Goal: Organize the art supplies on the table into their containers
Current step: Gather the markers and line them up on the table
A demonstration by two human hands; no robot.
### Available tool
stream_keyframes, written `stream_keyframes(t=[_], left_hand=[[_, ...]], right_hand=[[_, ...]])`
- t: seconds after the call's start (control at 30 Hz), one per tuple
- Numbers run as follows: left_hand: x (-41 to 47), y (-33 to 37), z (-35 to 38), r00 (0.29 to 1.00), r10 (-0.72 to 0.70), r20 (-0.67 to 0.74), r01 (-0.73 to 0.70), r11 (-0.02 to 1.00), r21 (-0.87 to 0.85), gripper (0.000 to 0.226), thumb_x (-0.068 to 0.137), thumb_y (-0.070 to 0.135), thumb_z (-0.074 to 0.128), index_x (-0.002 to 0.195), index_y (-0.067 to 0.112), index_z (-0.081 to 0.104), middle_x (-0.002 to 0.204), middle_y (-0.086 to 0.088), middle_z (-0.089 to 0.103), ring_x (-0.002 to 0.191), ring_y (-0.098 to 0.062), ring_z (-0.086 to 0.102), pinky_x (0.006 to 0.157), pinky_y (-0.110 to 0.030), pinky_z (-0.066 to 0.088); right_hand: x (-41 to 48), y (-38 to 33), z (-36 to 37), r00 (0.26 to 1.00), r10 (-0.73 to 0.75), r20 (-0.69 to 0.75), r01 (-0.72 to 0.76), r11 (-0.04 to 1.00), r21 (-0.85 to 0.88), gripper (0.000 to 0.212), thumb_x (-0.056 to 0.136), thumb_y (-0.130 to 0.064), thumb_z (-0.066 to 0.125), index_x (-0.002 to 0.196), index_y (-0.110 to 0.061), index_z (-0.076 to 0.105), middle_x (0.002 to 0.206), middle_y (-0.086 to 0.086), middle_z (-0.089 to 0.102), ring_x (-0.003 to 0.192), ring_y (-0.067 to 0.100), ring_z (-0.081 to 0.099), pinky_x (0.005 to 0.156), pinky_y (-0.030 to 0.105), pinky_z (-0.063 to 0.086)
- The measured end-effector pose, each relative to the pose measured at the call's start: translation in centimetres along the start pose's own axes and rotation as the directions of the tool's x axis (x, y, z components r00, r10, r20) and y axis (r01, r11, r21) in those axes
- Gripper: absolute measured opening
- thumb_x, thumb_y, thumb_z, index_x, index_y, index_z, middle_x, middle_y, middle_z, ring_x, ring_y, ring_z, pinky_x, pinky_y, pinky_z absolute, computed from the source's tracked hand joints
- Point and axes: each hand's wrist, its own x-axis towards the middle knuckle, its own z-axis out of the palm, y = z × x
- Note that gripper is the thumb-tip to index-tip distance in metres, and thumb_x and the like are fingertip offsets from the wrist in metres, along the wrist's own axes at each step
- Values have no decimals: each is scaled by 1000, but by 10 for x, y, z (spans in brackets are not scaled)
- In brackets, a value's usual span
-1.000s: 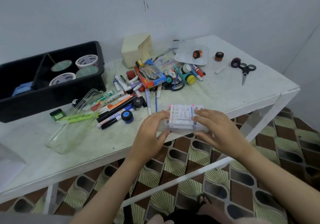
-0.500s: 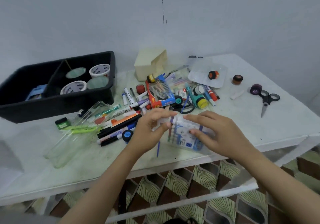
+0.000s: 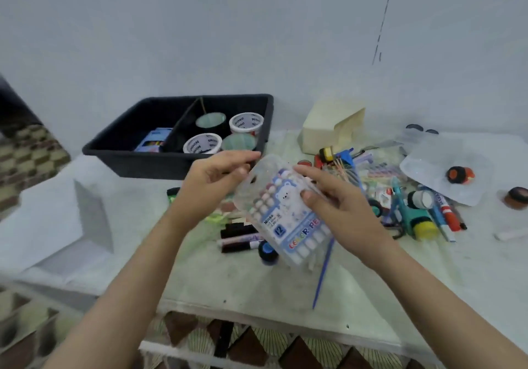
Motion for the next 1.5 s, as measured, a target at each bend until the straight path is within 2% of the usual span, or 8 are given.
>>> stream_keyframes(t=[0.13,0.27,0.43,0.6,0.7,0.8,1.03,1.5], left_hand=[[17,-21,-82,992,-20,-126,54,960,276,30,95,11,50,101,36,65,97,26,66,97,10,57,88,-10,42],[41,-62,-176,987,-40,-155,125,795,594,25,92,18,58,114,29,63,121,2,58,117,-14,51,100,-25,37],[65,-111,-278,952,-256,-167,287,562,776,66,82,54,60,139,25,45,135,-14,45,126,-28,41,106,-38,34],[71,-134,-325,925,-372,-78,324,664,674,58,81,53,62,132,28,50,123,7,56,117,-18,50,91,-27,35],[74,-146,-339,910,-410,-68,350,669,655,71,80,54,66,141,27,42,141,11,45,130,-16,41,103,-28,32],[73,-154,-348,918,-391,-71,341,684,644,78,77,47,70,144,27,36,151,10,31,138,-14,31,111,-33,26],[85,-164,-370,935,-355,-15,317,814,487,63,73,30,78,131,26,54,147,11,39,136,-16,35,114,-46,24],[94,-170,-375,920,-375,111,299,857,419,93,27,70,80,105,27,53,142,15,42,130,-6,40,109,-39,33]], right_hand=[[40,-8,51,989,128,-78,-111,974,198,28,92,-11,56,105,-35,63,80,-3,68,70,7,66,64,27,55],[86,-13,97,973,212,-94,-175,936,306,24,90,-9,58,100,-30,64,74,1,71,67,15,67,58,31,55],[144,-10,152,936,319,-150,-241,889,390,21,91,-13,58,103,-30,56,109,9,66,76,18,68,56,30,54],[196,-14,196,902,406,-146,-280,808,518,32,93,-13,55,123,-19,45,104,3,64,72,13,69,52,27,54],[224,-17,218,887,433,-158,-295,797,528,34,93,-11,55,123,-20,41,109,7,61,82,20,68,68,38,58],[252,-21,242,886,434,-164,-300,805,513,33,93,-8,54,117,-22,38,114,12,58,78,20,66,53,30,56],[305,-8,295,945,193,-262,-228,968,-109,39,92,-10,53,128,-13,39,121,7,52,107,24,55,88,36,50],[343,26,329,862,466,-200,-503,837,-217,44,97,-13,46,137,-8,28,131,16,46,113,28,52,79,32,47]])
